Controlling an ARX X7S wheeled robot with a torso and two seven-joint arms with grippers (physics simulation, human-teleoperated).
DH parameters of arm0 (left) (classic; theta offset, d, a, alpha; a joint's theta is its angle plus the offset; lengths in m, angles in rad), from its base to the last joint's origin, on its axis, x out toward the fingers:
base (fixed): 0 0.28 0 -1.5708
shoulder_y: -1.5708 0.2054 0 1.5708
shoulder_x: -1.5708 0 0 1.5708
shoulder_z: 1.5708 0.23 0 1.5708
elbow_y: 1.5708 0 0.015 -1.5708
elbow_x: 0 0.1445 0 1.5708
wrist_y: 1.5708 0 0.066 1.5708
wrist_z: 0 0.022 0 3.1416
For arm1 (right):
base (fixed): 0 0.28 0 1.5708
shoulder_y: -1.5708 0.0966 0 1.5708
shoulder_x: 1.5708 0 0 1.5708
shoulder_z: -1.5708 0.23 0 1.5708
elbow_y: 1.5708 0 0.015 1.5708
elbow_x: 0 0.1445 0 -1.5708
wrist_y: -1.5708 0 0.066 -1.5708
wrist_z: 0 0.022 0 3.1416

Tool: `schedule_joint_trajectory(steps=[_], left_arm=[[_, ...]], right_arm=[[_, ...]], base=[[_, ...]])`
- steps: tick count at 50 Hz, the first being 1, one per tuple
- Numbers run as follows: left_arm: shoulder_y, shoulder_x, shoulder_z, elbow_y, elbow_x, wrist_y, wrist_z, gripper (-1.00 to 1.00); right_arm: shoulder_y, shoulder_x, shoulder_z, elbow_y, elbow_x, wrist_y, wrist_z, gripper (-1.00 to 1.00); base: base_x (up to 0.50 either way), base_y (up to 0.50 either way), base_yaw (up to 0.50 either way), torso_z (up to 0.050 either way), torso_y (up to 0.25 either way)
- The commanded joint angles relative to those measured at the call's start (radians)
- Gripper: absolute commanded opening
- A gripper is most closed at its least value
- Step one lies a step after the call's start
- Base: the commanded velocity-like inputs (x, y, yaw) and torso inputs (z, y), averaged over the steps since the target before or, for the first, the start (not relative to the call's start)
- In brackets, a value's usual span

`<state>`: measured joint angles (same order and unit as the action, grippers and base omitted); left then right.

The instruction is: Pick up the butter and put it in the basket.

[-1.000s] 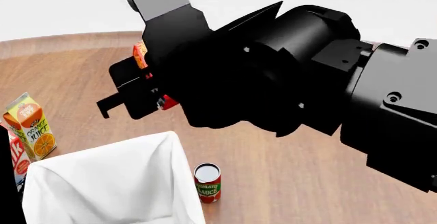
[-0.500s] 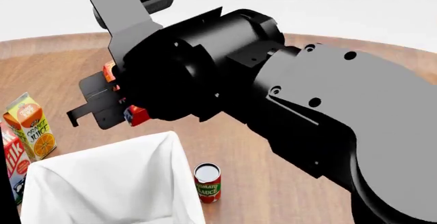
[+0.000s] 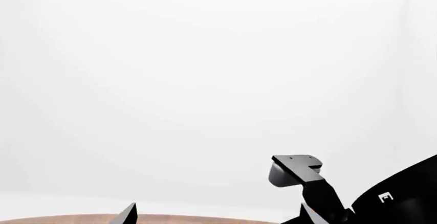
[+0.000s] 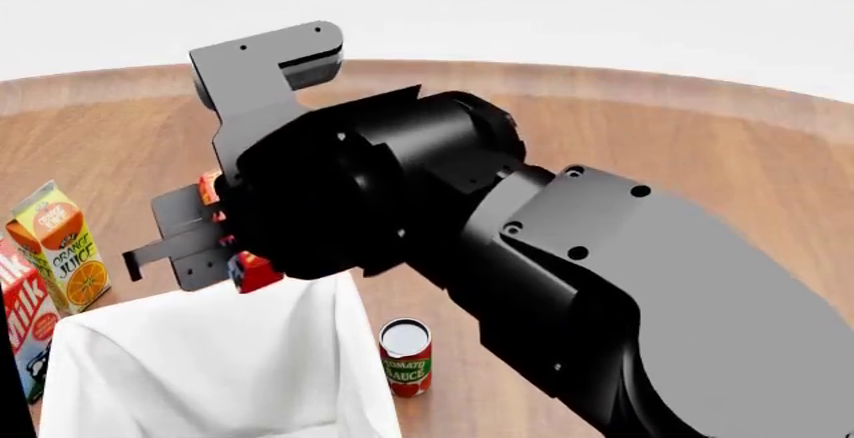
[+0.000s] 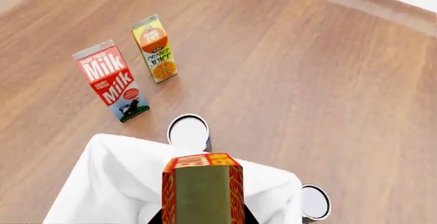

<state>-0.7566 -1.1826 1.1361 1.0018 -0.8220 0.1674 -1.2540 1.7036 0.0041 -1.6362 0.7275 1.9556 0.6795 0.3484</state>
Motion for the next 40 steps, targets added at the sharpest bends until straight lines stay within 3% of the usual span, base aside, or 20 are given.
schedule_joint_trajectory(steps=[1, 40], left_arm=[[-0.005, 0.0, 0.003, 0.006, -0.003, 0.001, -0.001, 1.0], [-0.006, -0.01, 0.011, -0.013, -0.008, 0.031, 0.008, 1.0]], right_arm=[[-0.048, -0.004, 0.044, 0.006, -0.025, -0.015, 0.036, -1.0], [-0.165, -0.004, 0.05, -0.111, -0.102, 0.006, 0.093, -1.0]], base=[[0.0, 0.0, 0.0, 0.0, 0.0], [0.0, 0.0, 0.0, 0.001, 0.001]])
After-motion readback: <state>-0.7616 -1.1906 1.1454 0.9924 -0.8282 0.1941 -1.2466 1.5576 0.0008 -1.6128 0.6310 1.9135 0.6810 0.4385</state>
